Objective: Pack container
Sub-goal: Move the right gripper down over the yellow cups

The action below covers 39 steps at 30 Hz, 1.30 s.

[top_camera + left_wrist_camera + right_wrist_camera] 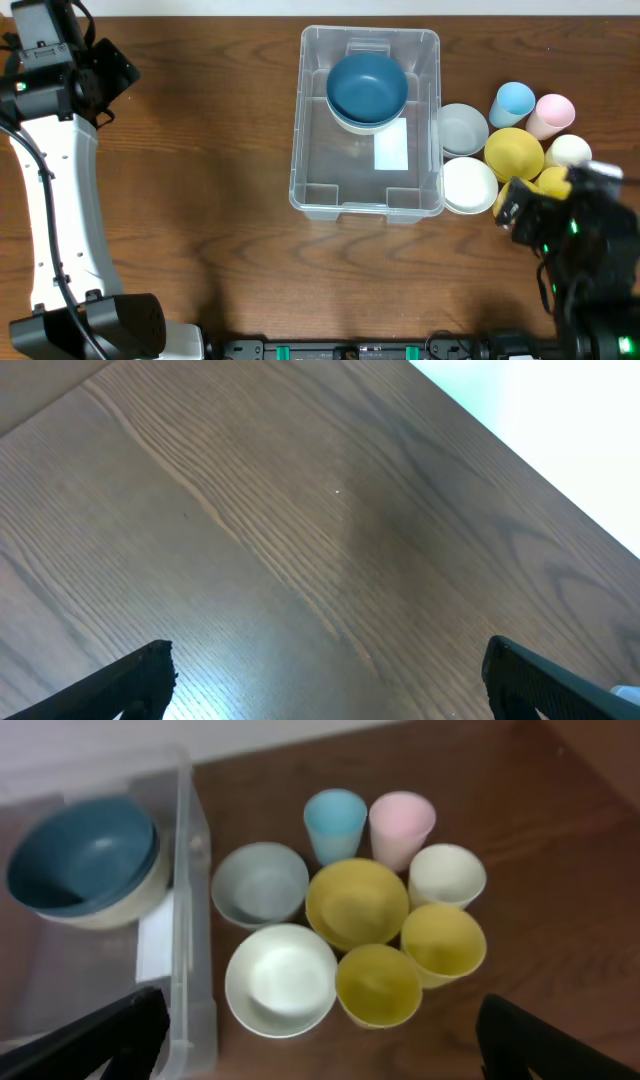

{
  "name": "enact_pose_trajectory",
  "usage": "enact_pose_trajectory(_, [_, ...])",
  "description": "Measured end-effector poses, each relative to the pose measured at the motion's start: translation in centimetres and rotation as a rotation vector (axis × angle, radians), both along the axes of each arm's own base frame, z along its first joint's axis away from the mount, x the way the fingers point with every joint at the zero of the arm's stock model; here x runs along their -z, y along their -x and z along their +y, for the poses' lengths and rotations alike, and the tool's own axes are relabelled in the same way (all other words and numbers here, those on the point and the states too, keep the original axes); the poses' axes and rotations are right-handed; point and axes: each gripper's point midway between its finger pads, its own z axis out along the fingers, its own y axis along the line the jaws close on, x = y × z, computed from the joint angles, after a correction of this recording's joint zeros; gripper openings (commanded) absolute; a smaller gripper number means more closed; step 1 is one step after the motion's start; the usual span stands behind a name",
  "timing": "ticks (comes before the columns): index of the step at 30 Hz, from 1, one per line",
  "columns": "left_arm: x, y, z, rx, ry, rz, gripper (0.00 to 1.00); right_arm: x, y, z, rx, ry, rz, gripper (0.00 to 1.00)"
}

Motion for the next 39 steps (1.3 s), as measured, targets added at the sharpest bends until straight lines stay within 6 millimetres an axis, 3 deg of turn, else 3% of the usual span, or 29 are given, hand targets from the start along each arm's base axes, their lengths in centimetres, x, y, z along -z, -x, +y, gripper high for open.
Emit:
enact_pose_trajectory(6, [0.0, 0.0, 0.0, 0.000, 0.000, 0.000, 0.98, 3.1, -1.5, 2.1, -0.091, -0.061, 0.149, 0.99])
enact_pose_trajectory(11, [0.0, 0.0, 0.0, 0.000, 0.000, 0.000, 0.98, 4.1, -1.6, 3.5, -0.170, -0.090, 0.194, 0.99])
enact_pose_trajectory(14, [0.0, 0.0, 0.0, 0.000, 0.000, 0.000, 0.98, 5.0, -0.8, 2.2, -0.072, -0.092, 0.243, 0.99])
enact_pose_trajectory(19, [0.0, 0.0, 0.0, 0.000, 0.000, 0.000, 0.98, 7.1, 2.1, -2.6, 0.309, -0.107, 0.345, 0.99])
enact_pose_trajectory(23, [0.0, 0.0, 0.0, 0.000, 0.000, 0.000, 0.98, 7.3, 2.3, -4.5, 0.442, -0.117, 0.341, 0.99])
enact_pose_trajectory(28, [0.0, 0.0, 0.0, 0.000, 0.000, 0.000, 0.98, 7.6, 2.7, -6.2, 0.546, -0.138, 0.343, 0.99])
enact_pose_trajectory(33, [0.0, 0.0, 0.0, 0.000, 0.000, 0.000, 0.98, 8.0, 2.5, -7.4, 0.608, -0.164, 0.325, 0.91])
enact_pose_trajectory(39, [0.0, 0.0, 0.0, 0.000, 0.000, 0.000, 0.98, 10.7, 1.7, -7.4, 0.607, -0.187, 0.319, 0.82])
